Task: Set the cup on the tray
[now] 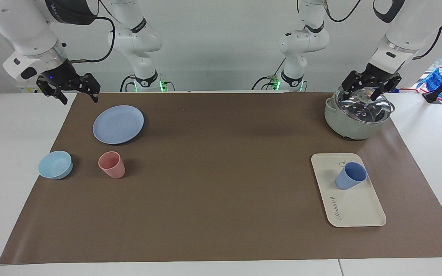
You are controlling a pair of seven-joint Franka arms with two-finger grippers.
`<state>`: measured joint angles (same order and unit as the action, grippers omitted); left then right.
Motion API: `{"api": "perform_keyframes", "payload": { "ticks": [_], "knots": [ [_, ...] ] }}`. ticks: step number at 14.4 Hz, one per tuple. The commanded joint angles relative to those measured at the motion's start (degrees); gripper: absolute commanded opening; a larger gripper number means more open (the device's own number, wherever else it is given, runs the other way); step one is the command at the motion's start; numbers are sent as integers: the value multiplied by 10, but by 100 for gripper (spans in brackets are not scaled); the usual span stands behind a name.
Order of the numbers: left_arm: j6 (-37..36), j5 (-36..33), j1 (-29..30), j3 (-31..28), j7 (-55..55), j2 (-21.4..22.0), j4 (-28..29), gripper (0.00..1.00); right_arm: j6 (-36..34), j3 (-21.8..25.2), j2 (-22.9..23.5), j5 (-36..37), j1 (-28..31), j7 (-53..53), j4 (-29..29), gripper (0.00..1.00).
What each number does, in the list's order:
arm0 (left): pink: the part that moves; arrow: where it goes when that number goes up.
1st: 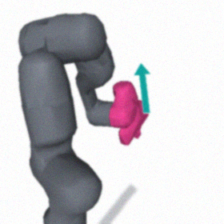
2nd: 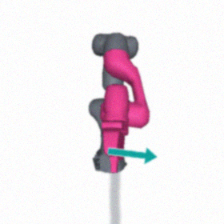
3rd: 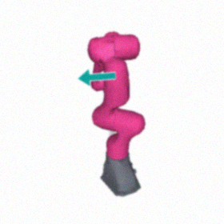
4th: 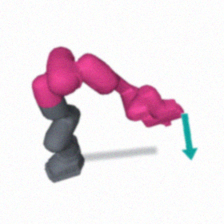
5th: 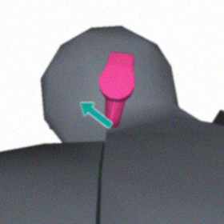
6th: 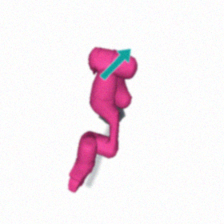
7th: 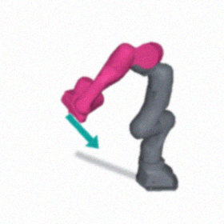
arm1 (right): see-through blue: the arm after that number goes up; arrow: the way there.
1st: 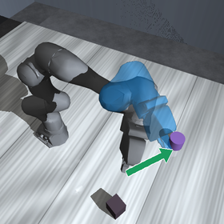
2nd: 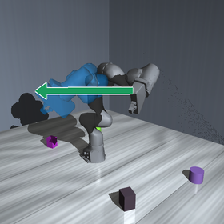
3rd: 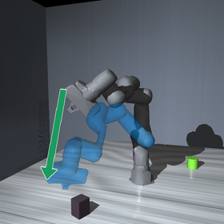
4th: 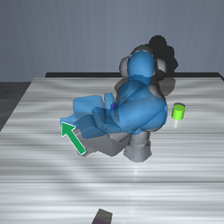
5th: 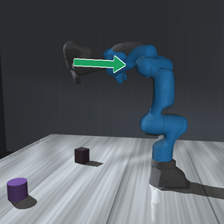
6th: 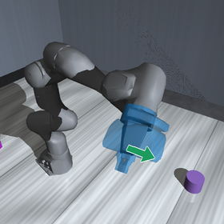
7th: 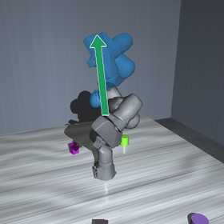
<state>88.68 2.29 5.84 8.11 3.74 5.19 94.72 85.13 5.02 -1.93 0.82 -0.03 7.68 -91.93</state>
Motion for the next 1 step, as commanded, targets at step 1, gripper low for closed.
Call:
{"api": "perform_keyframes", "payload": {
  "ticks": [1],
  "knots": [
    [-4,-4,3,1,-6,6,4,100,13,-1,-18,2,0,2,-23,100]
  ]
}}
